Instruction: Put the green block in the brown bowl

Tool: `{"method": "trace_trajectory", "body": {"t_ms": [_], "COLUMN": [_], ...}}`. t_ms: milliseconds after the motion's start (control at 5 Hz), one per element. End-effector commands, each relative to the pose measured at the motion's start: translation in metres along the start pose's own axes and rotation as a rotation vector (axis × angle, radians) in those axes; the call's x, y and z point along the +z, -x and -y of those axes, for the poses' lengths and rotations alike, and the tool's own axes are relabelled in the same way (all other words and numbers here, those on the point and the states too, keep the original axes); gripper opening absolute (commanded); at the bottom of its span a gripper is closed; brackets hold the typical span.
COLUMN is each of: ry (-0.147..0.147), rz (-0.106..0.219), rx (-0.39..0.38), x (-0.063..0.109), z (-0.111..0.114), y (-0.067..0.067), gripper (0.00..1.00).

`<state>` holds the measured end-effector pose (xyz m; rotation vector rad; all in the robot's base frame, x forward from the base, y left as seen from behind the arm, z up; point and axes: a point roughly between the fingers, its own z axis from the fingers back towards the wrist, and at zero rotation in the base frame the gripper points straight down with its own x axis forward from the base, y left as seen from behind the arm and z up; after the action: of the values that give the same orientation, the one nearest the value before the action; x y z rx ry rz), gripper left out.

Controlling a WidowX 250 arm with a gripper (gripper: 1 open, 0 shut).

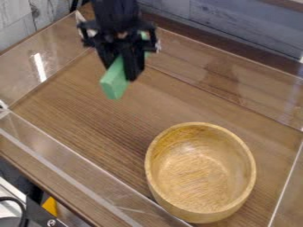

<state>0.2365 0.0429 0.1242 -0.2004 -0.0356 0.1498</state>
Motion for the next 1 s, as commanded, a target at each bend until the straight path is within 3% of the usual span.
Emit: {"method": "trace_trajectory", "body": {"t_ms": [0,400,800], "ry": [-0.018,-0.025,-0.032], "rz": [0.037,0.029,0.050], "rx": [-0.045,-0.140,-0.086], "x": [-0.002,-0.011,-0.016], "z": [-0.001,-0.006,-0.002], "y": [-0.004,-0.009,-0.024], "gripper": [0.00,0.00,0.00]}}
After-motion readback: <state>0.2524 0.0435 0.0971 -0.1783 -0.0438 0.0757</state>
